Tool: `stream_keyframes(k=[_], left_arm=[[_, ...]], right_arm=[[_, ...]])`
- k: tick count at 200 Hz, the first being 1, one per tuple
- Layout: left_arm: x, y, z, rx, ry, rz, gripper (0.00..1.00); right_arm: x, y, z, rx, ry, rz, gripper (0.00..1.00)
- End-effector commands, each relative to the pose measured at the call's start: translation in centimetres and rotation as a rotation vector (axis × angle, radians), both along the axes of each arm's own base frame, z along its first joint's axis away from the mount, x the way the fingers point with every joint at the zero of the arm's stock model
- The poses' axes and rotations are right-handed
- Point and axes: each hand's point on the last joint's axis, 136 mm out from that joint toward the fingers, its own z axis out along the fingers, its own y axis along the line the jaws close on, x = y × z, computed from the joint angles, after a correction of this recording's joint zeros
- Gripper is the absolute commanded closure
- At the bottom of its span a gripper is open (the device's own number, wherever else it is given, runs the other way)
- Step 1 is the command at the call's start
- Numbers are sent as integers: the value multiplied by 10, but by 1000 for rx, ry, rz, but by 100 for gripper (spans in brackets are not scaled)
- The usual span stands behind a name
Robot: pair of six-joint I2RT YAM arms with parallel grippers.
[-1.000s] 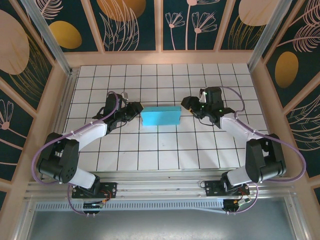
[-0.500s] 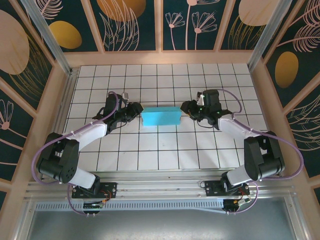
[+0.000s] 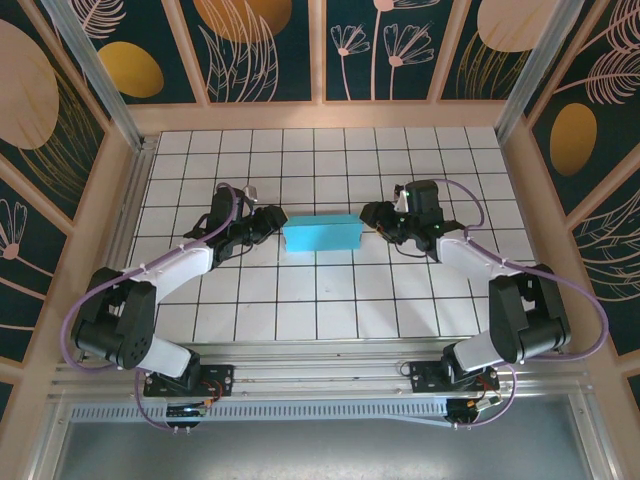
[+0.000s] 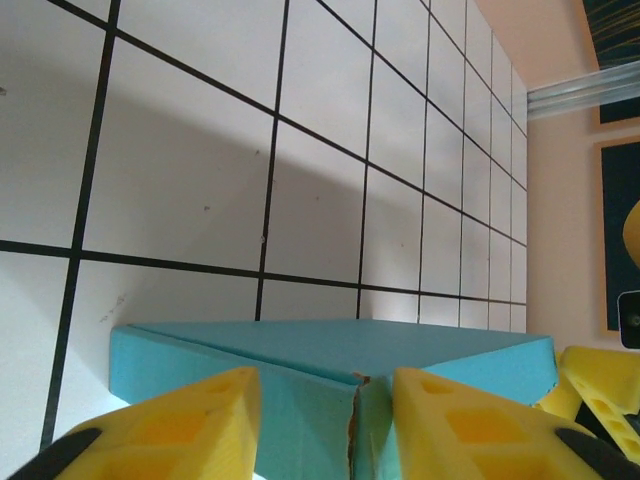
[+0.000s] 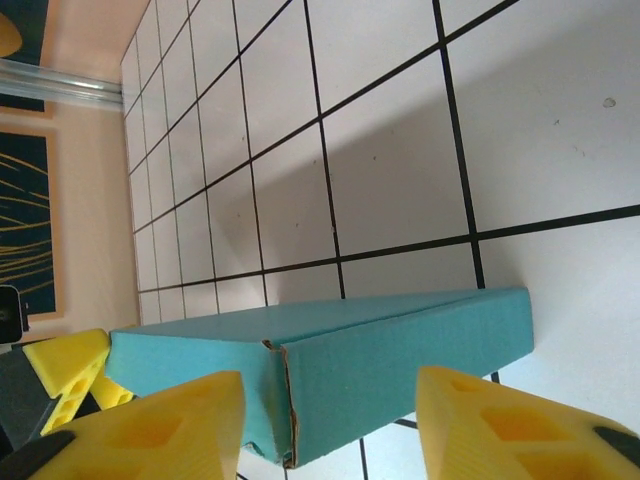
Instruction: Fold the paper box
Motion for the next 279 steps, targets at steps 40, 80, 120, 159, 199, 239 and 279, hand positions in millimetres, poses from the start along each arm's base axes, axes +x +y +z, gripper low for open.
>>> stream_keyframes(k=[40, 80, 120, 159, 199, 239, 279], left_arm=[[-15, -4, -11, 10, 51, -50, 57], [-21, -6, -30, -5, 100, -55, 66], [-22, -12, -27, -42, 107, -80, 75], [-19, -20, -7, -89, 41, -120, 73], [-10, -25, 21, -44, -95, -191, 49], [-13, -22, 16, -31, -71, -174, 49], [-21, -18, 2, -37, -32, -160, 71]], right_arm=[[1, 10, 14, 12, -24, 40, 46], [-1, 9, -12, -10, 19, 36, 67], [-1, 13, -13, -8, 16, 50, 77], [-1, 15, -12, -21, -2, 61, 77], [4, 16, 0, -46, -47, 86, 67], [6, 14, 2, -60, -73, 83, 69], [4, 14, -3, -59, -73, 76, 74]])
